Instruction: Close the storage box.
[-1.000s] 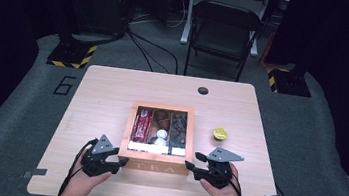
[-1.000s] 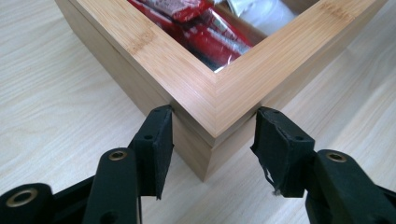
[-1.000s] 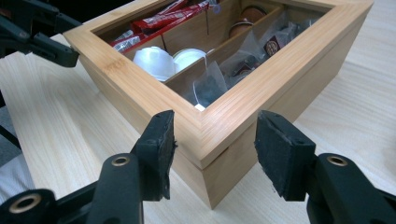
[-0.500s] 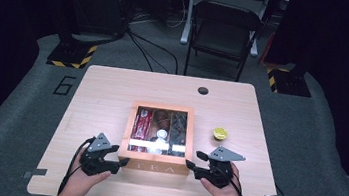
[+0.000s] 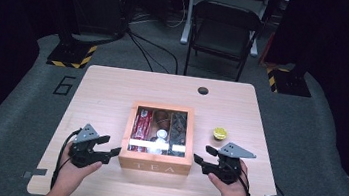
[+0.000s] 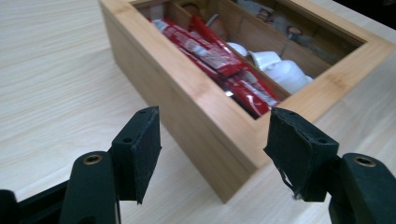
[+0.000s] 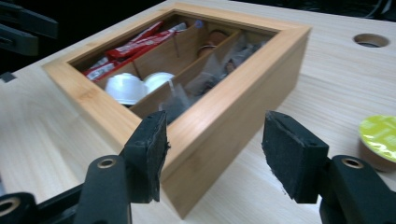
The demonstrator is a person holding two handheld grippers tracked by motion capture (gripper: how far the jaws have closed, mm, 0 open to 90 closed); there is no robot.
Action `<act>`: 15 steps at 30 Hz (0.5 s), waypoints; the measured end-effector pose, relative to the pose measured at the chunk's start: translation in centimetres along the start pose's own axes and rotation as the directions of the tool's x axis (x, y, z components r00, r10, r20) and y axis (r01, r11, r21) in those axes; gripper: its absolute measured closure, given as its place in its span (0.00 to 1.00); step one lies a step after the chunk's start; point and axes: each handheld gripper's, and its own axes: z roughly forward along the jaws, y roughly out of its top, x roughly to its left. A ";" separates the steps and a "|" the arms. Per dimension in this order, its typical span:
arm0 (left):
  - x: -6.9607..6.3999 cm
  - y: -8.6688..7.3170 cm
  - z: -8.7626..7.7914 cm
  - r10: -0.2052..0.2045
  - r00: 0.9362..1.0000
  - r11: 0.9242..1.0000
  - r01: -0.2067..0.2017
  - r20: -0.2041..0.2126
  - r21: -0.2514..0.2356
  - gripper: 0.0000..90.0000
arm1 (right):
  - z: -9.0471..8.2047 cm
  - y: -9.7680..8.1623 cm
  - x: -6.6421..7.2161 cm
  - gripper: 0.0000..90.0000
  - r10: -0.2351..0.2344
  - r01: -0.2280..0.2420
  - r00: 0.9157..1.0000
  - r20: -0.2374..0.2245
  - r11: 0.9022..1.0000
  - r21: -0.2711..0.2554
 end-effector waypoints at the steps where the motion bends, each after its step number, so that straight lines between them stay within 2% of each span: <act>1: 0.2 0.0 -0.1 -0.012 1.000 1.000 0.012 -0.007 -0.002 0.39 | -0.1 0.0 -0.2 0.44 0.001 -0.001 1.000 0.011 1.000 0.001; 3: 0.7 -0.1 -0.1 -0.030 0.999 0.999 0.030 -0.027 -0.015 0.39 | -0.3 0.0 -0.7 0.44 0.010 -0.010 0.999 0.034 1.000 0.000; 15: 2.3 -0.4 -0.4 -0.061 0.996 0.998 0.060 -0.072 -0.023 0.39 | -0.6 -0.4 -2.5 0.43 0.020 -0.020 0.994 0.110 1.000 0.004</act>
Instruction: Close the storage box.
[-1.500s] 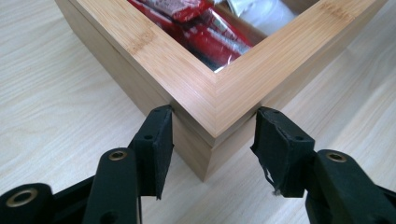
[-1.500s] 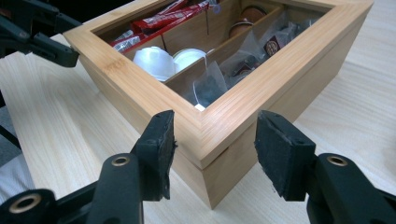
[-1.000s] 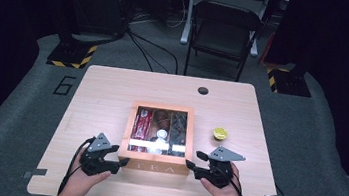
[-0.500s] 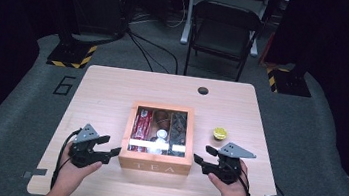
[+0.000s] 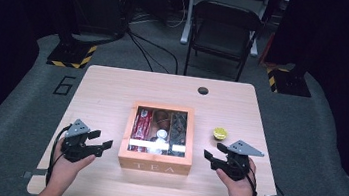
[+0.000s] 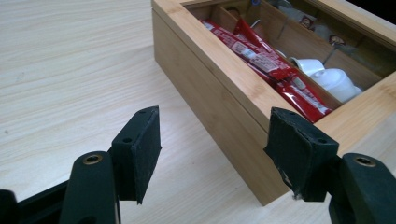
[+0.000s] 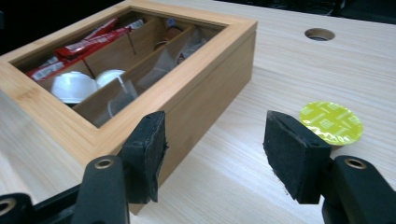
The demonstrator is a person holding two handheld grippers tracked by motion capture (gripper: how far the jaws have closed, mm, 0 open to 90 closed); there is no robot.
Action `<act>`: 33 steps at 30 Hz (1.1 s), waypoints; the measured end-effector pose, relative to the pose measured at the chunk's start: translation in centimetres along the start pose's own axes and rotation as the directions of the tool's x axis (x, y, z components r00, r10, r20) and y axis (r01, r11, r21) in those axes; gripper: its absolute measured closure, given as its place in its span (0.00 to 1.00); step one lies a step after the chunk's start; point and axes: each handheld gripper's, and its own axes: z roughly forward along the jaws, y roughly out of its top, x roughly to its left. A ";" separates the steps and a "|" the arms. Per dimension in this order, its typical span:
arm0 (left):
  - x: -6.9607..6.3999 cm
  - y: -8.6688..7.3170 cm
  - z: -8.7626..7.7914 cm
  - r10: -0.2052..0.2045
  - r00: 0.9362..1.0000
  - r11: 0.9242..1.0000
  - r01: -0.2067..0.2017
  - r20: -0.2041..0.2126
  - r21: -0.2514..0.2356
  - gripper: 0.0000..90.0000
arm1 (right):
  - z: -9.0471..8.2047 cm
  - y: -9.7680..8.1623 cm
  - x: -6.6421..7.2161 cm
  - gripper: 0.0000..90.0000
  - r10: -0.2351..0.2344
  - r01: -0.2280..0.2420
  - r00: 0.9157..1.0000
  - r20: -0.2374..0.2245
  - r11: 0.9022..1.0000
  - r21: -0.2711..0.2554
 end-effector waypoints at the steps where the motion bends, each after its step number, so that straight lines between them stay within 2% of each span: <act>1: 0.2 0.0 0.0 -0.001 1.000 1.000 0.001 -0.008 0.003 0.39 | 0.0 -0.1 -0.2 0.43 0.000 0.000 1.000 0.008 1.000 0.004; 7: 1.2 -0.4 0.3 -0.002 0.999 1.000 0.003 -0.043 0.018 0.39 | 0.3 -0.4 -0.8 0.43 0.006 -0.007 1.000 0.024 1.000 0.016; 14: 1.8 -0.9 0.8 -0.015 0.998 1.000 0.016 -0.056 0.023 0.39 | 1.0 -1.2 -1.6 0.43 0.006 -0.008 0.999 0.049 0.999 0.047; 24: 2.3 -1.5 1.6 -0.023 0.998 0.998 0.026 -0.051 0.058 0.39 | 1.8 -2.0 -2.0 0.43 0.023 -0.028 0.998 0.057 0.996 0.086; 33: 2.3 -1.4 1.8 -0.023 0.999 0.998 0.025 -0.048 0.051 0.39 | 1.7 -2.2 -2.0 0.43 0.019 -0.024 0.998 0.067 0.996 0.088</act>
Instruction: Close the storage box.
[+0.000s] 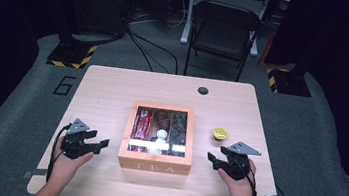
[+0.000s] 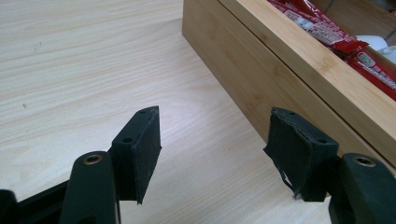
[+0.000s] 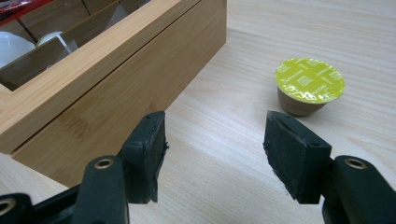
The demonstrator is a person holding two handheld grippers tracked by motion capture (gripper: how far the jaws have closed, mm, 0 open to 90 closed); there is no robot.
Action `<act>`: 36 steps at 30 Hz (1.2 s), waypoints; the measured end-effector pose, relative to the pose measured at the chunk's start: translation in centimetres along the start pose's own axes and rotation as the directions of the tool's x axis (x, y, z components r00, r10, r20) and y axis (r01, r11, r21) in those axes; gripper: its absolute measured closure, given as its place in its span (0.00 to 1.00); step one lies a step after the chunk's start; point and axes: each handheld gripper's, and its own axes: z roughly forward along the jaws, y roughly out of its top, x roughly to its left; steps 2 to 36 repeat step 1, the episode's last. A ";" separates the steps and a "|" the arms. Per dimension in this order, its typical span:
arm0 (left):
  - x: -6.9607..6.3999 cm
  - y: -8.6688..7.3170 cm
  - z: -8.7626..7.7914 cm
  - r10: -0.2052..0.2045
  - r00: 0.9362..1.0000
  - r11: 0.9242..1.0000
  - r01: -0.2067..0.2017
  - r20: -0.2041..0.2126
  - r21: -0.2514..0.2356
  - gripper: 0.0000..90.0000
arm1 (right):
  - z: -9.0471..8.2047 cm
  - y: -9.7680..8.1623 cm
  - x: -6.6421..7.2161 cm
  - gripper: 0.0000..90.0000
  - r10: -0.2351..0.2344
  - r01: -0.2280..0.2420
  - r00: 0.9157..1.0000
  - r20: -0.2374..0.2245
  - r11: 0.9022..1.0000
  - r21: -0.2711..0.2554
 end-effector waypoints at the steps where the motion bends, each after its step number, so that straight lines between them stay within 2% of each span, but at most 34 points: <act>1: 0.0 0.1 -0.1 0.003 1.000 1.000 -0.003 0.006 0.004 0.39 | 0.0 0.0 0.0 0.43 0.000 0.000 1.000 0.000 1.000 0.000; 36: 0.0 0.1 -0.1 0.003 1.000 1.000 -0.003 0.006 0.004 0.39 | 0.0 0.0 0.0 0.43 0.000 0.000 1.000 0.000 1.000 0.000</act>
